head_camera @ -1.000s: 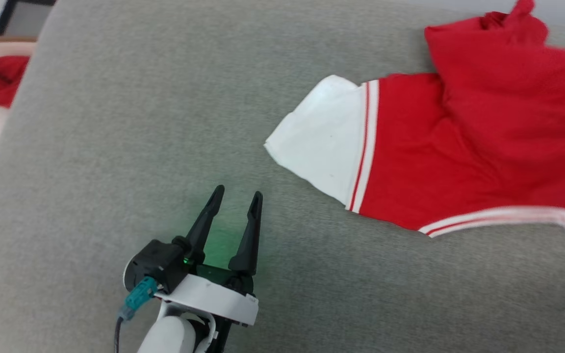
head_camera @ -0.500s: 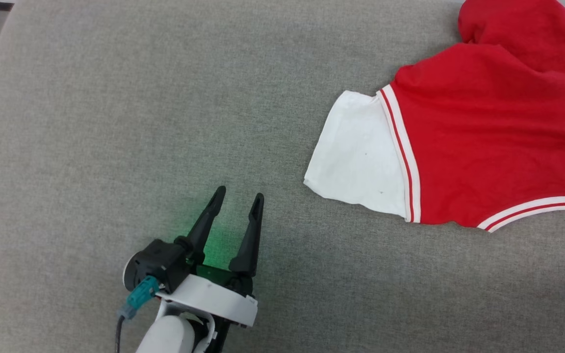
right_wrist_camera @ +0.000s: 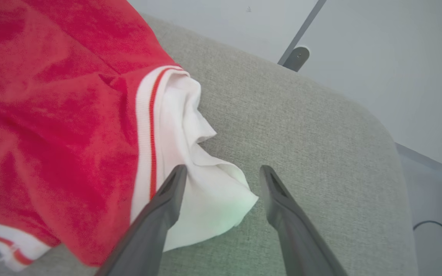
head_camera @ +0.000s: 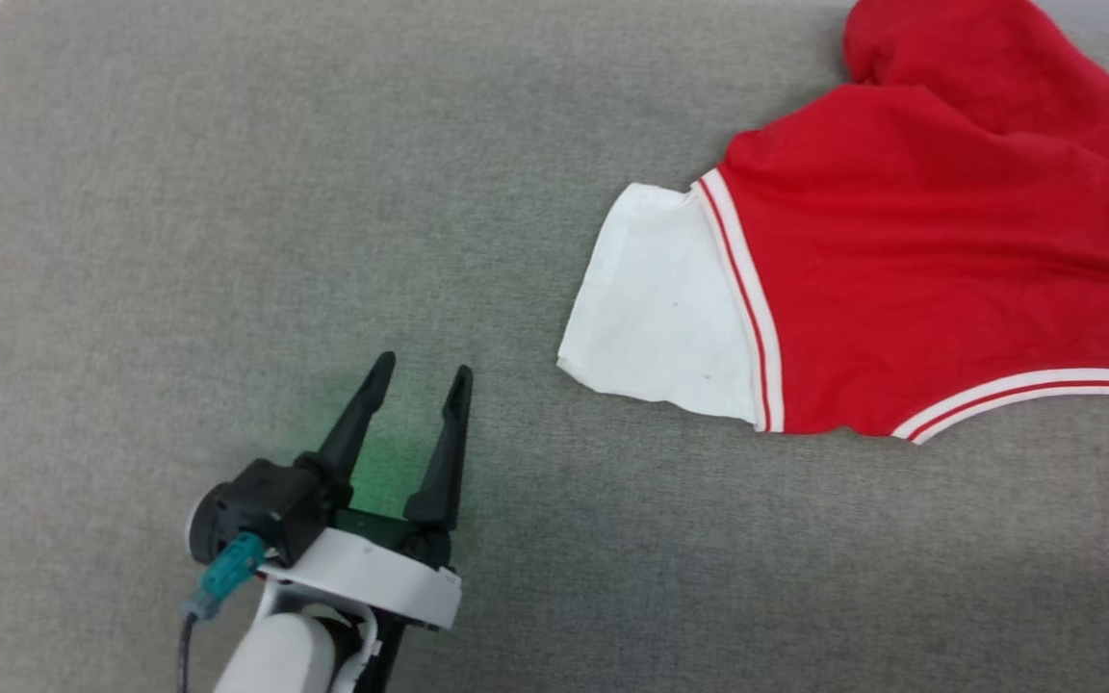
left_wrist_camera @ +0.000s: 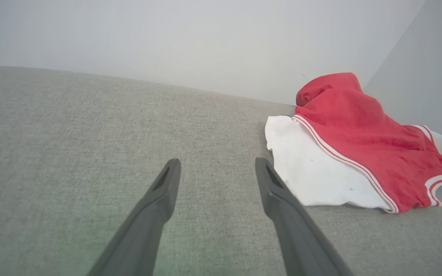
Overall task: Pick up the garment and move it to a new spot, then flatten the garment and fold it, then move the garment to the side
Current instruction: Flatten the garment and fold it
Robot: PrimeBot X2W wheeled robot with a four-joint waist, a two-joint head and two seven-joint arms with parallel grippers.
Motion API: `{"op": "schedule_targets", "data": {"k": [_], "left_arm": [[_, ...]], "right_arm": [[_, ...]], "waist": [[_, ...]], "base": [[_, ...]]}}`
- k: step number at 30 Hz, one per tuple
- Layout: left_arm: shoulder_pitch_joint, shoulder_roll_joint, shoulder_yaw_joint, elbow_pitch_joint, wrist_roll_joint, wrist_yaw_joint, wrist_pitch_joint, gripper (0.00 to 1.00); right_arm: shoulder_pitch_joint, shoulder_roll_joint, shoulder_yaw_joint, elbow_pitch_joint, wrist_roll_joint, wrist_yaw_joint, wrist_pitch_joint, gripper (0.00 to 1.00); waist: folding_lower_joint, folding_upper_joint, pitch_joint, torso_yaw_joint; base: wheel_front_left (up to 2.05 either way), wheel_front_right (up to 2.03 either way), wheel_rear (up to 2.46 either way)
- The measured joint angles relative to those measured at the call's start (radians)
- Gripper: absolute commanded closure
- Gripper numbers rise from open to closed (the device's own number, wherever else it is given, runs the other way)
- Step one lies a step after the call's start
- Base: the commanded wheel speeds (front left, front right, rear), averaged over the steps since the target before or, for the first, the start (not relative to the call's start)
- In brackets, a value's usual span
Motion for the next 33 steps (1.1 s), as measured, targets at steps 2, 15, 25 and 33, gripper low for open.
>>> {"op": "schedule_targets", "data": {"k": [2,15,25,33], "left_arm": [[0.004,0.016,0.005,-0.013,0.003,0.002,0.011,0.0],[-0.204,0.353,-0.204,-0.202,0.035,-0.031,0.317,0.0],[-0.661,0.59,-0.813,-0.222,-0.305,-0.032,0.581,0.0],[-0.865,0.578,-1.039,-0.083,-0.425,-0.032,0.633,0.0]], "right_arm": [[0.05,0.024,-0.049,-0.041,0.021,0.0,-0.024,0.0],[0.393,0.167,-0.341,-0.382,-0.011,0.0,-0.109,0.0],[0.524,0.334,-0.551,-0.522,-0.129,0.0,-0.034,0.0],[0.561,0.412,-0.629,-0.594,-0.183,0.0,0.017,0.0]], "waist": [[0.0,0.0,-0.006,-0.01],[0.0,0.0,-0.055,-0.092],[0.0001,0.0,-0.05,-0.176],[0.0,0.0,-0.016,-0.234]], "base": [[0.0,0.0,0.0],[0.0,0.0,0.0],[0.0,0.0,0.0],[0.0,0.0,0.0]]}}
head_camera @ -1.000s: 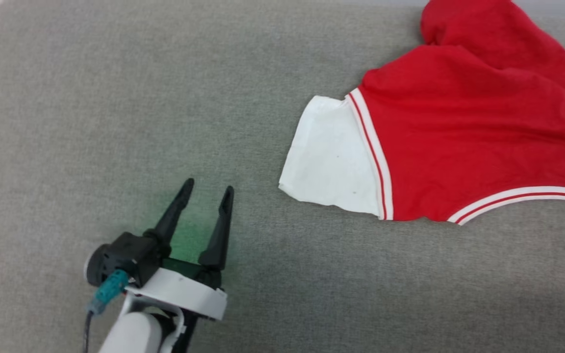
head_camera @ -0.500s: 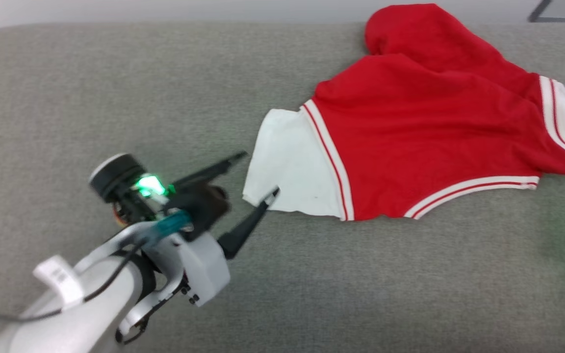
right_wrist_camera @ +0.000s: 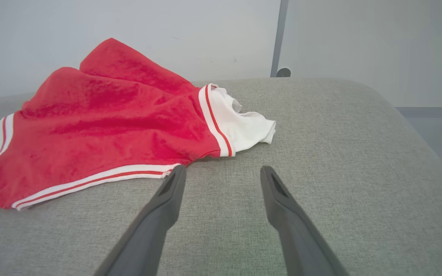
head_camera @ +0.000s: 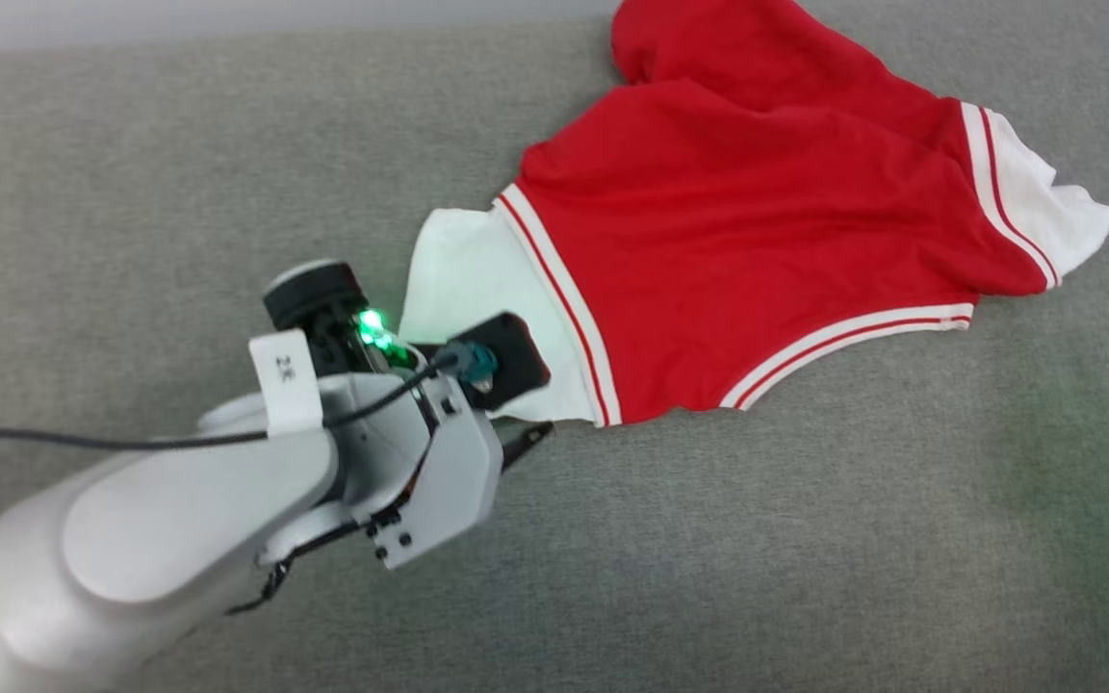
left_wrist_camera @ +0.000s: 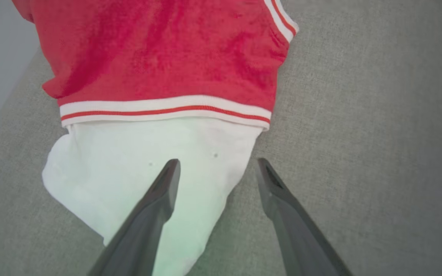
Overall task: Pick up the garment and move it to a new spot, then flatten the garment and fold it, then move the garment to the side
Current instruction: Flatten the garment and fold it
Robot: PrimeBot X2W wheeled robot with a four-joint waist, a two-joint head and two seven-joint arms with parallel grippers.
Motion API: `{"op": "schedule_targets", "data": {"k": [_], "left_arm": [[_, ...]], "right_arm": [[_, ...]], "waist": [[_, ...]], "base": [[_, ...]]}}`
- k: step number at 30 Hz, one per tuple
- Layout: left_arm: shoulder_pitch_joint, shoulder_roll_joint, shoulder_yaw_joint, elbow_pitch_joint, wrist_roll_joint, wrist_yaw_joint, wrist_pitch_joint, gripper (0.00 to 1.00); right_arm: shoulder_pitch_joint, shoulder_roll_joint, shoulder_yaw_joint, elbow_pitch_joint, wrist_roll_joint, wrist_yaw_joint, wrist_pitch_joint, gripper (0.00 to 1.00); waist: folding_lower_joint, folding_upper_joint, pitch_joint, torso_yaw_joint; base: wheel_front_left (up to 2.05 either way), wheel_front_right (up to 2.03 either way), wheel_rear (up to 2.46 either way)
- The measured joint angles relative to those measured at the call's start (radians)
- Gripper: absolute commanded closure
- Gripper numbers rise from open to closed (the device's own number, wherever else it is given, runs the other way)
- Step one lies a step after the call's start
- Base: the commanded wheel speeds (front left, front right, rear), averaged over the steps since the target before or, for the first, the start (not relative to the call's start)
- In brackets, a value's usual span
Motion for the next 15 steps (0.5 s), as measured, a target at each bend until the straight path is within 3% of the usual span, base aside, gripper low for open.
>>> {"op": "schedule_targets", "data": {"k": [8,15], "left_arm": [[0.048,-0.015,-0.006,-0.007,0.041,-0.002,0.095,0.0],[0.038,-0.035,-0.003,0.051,0.125,-0.003,0.035,0.0]], "right_arm": [[0.001,0.029,-0.021,-0.026,-0.024,0.0,0.024,0.0],[-0.004,0.027,-0.023,-0.038,-0.03,0.0,0.043,0.0]], "waist": [[0.0,0.0,0.038,-0.039],[0.0,0.0,0.056,-0.04]], "base": [[0.0,0.0,0.0],[0.0,0.0,0.0]]}}
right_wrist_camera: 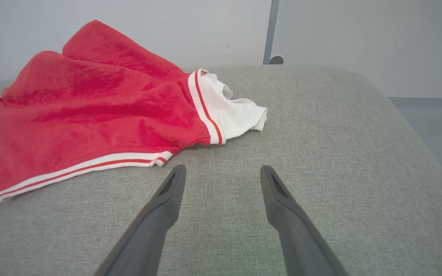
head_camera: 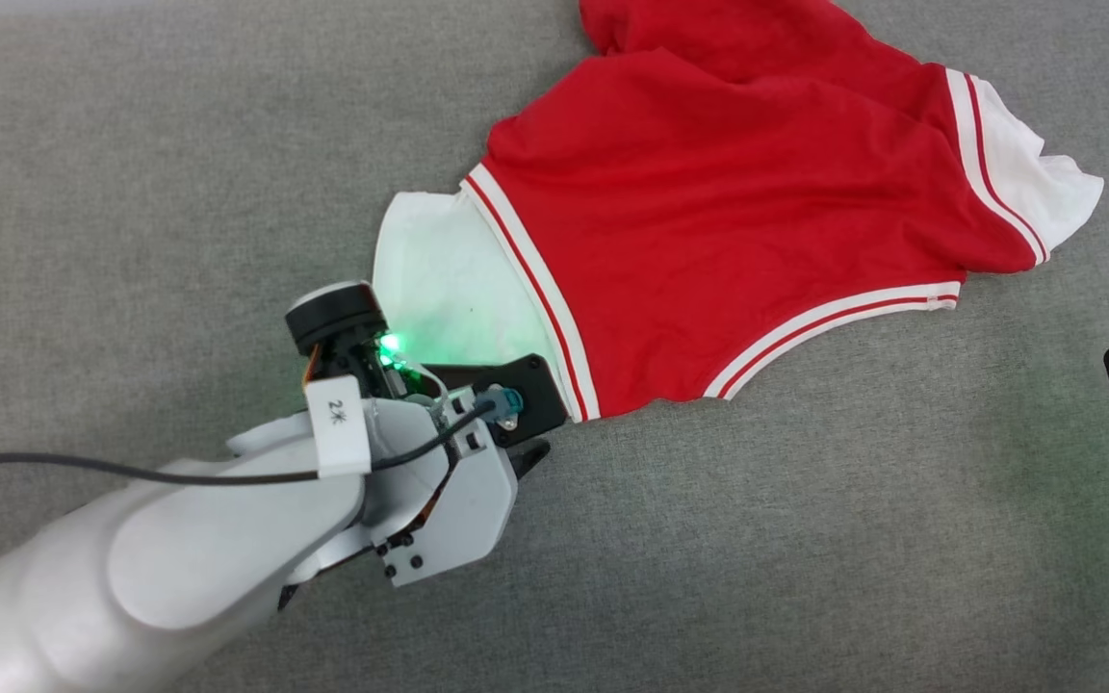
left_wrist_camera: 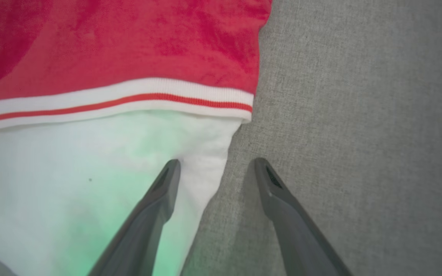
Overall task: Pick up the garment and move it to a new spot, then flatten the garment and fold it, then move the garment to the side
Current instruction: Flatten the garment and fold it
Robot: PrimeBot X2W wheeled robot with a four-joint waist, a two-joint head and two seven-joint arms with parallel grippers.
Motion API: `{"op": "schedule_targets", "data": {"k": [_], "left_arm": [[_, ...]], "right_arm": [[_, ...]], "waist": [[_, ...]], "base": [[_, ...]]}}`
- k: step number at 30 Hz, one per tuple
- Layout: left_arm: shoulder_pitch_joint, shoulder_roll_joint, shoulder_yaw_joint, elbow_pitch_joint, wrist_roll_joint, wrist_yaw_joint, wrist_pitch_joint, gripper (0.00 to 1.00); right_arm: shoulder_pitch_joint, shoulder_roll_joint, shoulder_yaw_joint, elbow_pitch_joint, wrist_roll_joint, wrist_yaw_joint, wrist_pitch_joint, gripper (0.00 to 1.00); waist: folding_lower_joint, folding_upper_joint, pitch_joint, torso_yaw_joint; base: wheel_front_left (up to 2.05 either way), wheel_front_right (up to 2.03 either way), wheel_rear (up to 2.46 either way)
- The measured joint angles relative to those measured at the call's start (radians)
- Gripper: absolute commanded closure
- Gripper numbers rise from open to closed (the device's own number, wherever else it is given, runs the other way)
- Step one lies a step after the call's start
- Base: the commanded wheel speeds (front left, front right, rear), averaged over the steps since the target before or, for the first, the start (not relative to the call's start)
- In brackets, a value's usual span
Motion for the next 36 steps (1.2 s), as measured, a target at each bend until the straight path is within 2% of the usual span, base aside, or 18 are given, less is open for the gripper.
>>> {"op": "schedule_targets", "data": {"k": [3,4,5,6,7,15,18,21,27,36], "left_arm": [[0.0,-0.014,0.001,0.027,0.033,-0.001,-0.023,0.0],[0.0,-0.018,0.002,0.034,0.038,-0.001,-0.027,0.11],[0.0,-0.023,0.002,0.039,0.045,-0.001,-0.031,0.56],[-0.001,-0.027,0.003,0.045,0.047,-0.001,-0.037,0.85],[-0.002,-0.032,0.003,0.052,0.047,-0.001,-0.041,1.0],[-0.034,-0.073,0.006,0.081,0.058,0.0,-0.061,1.0],[-0.044,-0.088,0.006,0.076,0.058,0.0,-0.061,1.0],[-0.058,-0.103,0.006,0.067,0.063,0.0,-0.06,1.0],[-0.083,-0.124,0.007,0.04,0.07,0.0,-0.059,1.0],[-0.116,-0.148,0.009,0.018,0.068,-0.006,-0.061,1.0]], "right_arm": [[-0.015,-0.027,0.016,-0.006,-0.001,0.0,0.023,0.0],[-0.023,-0.04,0.027,-0.009,-0.001,0.0,0.035,0.0],[-0.033,-0.053,0.038,-0.011,0.002,0.0,0.05,0.0],[-0.044,-0.068,0.05,-0.012,0.01,0.0,0.069,0.0],[-0.056,-0.09,0.067,-0.011,0.013,0.0,0.09,0.0],[-0.211,-0.338,0.233,0.011,0.01,0.0,0.212,0.0],[-0.285,-0.445,0.337,0.029,0.002,0.0,0.228,0.0],[-0.366,-0.525,0.449,0.059,-0.009,0.0,0.227,0.0],[-0.535,-0.588,0.622,0.166,-0.026,0.0,0.186,0.0],[-0.744,-0.583,0.907,0.306,-0.05,-0.001,0.147,0.0]], "waist": [[0.0,0.0,0.005,0.001],[0.0,0.0,0.007,0.001],[0.0,0.0,0.009,0.001],[0.0,0.0,0.011,0.001],[0.0,0.0,0.013,0.002],[0.0,0.0,0.039,0.027],[0.0,0.0,0.051,0.044],[0.0,0.0,0.067,0.063],[0.0,0.0,0.107,0.1],[0.0,0.0,0.16,0.144]], "base": [[0.0,0.0,0.0],[0.0,0.0,0.0],[0.0,0.0,0.0],[0.0,0.0,0.0],[0.0,0.0,0.0],[0.0,0.0,0.0],[0.0,0.0,0.0],[0.0,0.0,0.0],[0.0,0.0,0.0],[0.0,0.0,0.0]]}}
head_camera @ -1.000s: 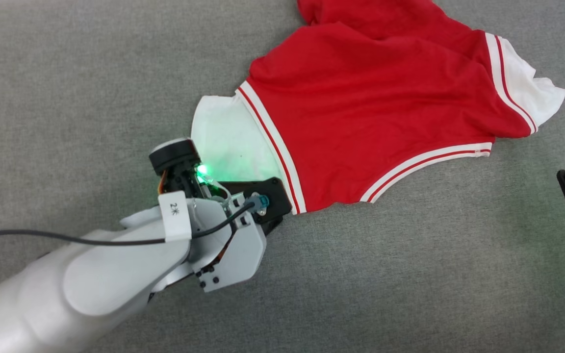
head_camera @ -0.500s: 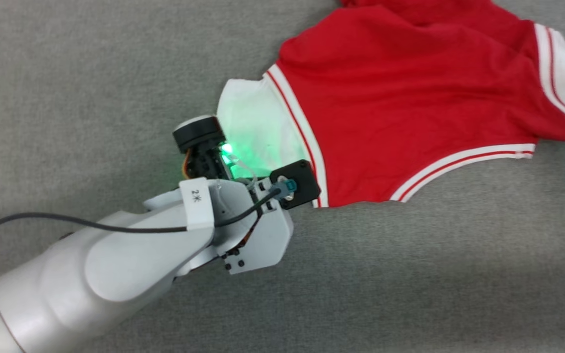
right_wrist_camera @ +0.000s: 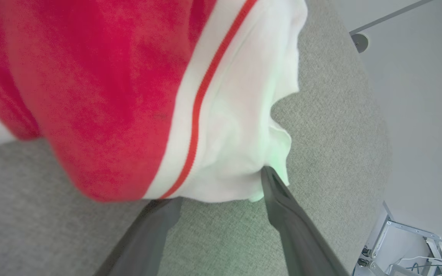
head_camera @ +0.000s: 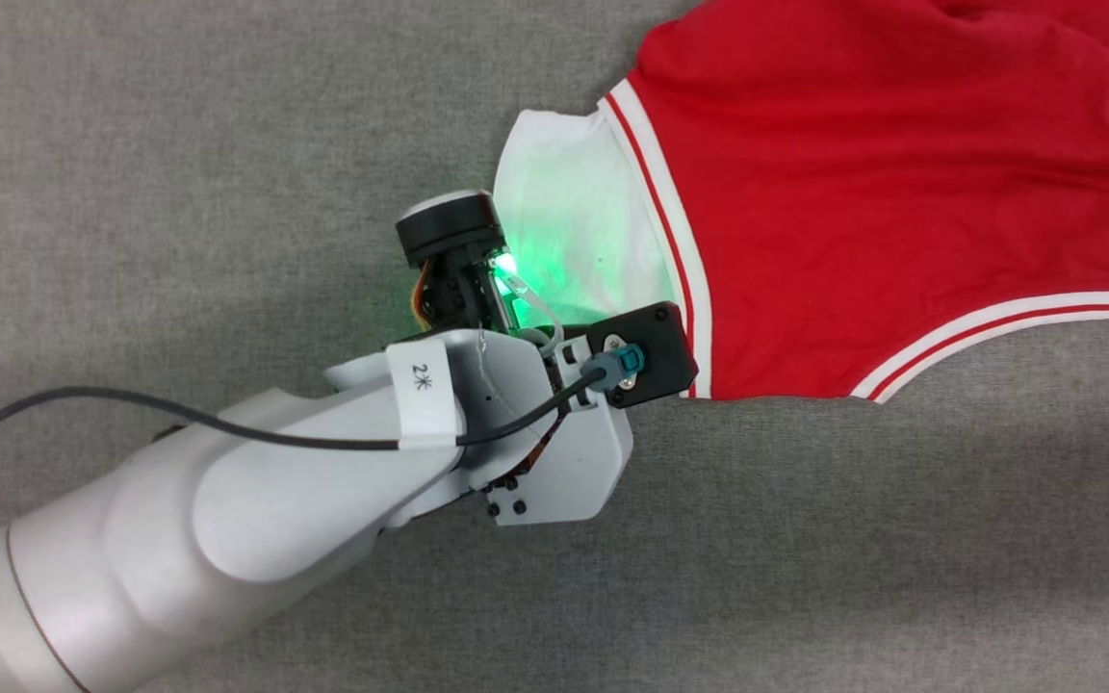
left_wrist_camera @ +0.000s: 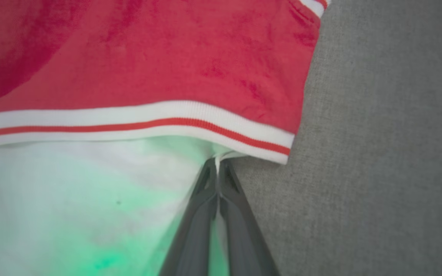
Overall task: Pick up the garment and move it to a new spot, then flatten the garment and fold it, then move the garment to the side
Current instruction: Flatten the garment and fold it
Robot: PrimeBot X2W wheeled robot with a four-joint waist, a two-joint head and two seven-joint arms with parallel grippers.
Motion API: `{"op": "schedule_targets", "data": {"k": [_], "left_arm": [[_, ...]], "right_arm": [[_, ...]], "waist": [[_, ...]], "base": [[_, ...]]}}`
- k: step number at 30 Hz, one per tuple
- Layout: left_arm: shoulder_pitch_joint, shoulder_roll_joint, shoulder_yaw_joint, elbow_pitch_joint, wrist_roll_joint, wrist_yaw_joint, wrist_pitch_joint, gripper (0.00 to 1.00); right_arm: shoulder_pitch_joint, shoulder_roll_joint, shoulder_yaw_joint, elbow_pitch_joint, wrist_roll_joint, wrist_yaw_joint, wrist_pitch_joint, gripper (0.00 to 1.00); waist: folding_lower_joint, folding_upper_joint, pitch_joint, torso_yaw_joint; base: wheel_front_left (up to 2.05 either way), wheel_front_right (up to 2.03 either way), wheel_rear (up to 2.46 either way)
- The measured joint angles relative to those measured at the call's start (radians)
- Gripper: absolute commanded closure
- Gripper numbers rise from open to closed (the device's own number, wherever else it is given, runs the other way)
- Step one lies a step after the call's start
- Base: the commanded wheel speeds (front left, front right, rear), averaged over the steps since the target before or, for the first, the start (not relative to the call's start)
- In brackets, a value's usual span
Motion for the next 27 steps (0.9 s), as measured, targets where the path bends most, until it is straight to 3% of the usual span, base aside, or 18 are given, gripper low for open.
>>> {"op": "schedule_targets", "data": {"k": [5,6,7,8,9,13,21,27], "left_arm": [[-0.014,-0.007,-0.002,0.014,-0.024,-0.003,-0.02,1.0],[-0.014,-0.007,-0.002,0.014,-0.024,-0.003,-0.02,1.0],[-0.019,-0.012,-0.003,0.022,-0.029,-0.003,-0.026,1.0],[-0.02,-0.013,-0.003,0.026,-0.03,-0.003,-0.026,1.0],[-0.021,-0.015,-0.003,0.03,-0.036,-0.003,-0.031,1.0],[-0.029,-0.024,-0.006,0.06,-0.059,-0.003,-0.063,1.0],[-0.03,-0.034,-0.01,0.183,-0.152,-0.001,-0.208,1.0],[0.004,-0.009,0.07,0.253,-0.28,0.006,-0.345,1.0]], "right_arm": [[-0.087,0.011,0.124,0.056,0.047,0.0,-0.013,0.0],[-0.087,0.011,0.124,0.056,0.047,0.0,-0.013,0.2],[-0.114,0.016,0.167,0.075,0.071,-0.001,-0.018,0.51],[-0.127,0.019,0.188,0.084,0.089,-0.001,-0.026,0.62],[-0.136,0.019,0.206,0.093,0.113,-0.001,-0.032,1.0],[-0.169,0.036,0.271,0.12,0.174,-0.001,-0.067,1.0],[-0.174,0.043,0.297,0.16,0.369,0.0,-0.174,1.0],[-0.166,-0.019,0.274,0.076,0.523,0.001,-0.249,1.0]], "waist": [[0.0,0.0,0.013,0.008],[0.0,0.0,0.013,0.008],[0.0001,0.0,0.015,0.009],[0.0001,0.0,0.016,0.009],[0.0001,0.0,0.016,0.01],[0.0,0.0,0.012,0.012],[0.0001,0.0,-0.039,0.015],[0.0,0.0,-0.111,0.022]], "base": [[0.0,0.0,0.0],[0.0,0.0,0.0],[0.0,0.0,0.0],[0.0,0.0,0.0],[0.0,0.0,0.0],[0.0,0.0,0.0],[0.0,0.0,0.0],[0.0,0.0,0.0]]}}
